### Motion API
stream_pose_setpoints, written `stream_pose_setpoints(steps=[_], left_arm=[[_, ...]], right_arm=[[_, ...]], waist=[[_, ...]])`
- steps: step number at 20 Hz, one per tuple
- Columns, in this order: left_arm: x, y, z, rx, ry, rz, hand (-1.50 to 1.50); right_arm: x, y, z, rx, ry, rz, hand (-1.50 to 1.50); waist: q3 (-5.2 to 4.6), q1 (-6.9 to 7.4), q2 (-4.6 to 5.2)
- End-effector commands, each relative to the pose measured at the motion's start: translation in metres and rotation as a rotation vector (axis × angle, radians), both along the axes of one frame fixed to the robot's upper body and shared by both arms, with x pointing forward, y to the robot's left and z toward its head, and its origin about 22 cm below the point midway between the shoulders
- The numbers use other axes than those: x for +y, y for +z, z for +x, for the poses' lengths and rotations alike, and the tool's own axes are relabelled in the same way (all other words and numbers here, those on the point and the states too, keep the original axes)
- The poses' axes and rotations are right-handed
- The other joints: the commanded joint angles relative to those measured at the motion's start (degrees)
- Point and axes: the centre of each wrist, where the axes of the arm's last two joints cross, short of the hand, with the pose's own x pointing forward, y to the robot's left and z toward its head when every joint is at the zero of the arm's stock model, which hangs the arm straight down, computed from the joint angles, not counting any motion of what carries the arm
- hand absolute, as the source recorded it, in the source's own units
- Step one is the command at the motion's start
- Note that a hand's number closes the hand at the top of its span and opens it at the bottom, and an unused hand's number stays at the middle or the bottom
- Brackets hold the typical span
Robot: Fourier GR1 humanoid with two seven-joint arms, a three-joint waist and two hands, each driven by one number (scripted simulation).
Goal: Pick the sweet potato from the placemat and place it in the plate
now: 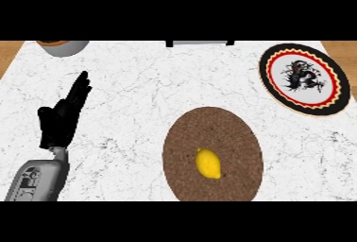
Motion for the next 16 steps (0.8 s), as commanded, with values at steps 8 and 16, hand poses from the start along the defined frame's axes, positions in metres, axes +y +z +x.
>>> stream_pose_setpoints(steps=[8,16], left_arm=[[-0.025,-0.002,0.010,0.000,-0.049,-0.010,0.00],[-0.024,-0.005,0.006,-0.002,-0.066,0.009,0.00]], right_arm=[[-0.064,0.046,-0.019,-0.532,0.181,0.080,1.50],[-0.025,0.058,0.052,-0.449,0.286,0.220,1.50]], waist=[[-0.23,2.65,0.07],[-0.45,3.89,-0.08]])
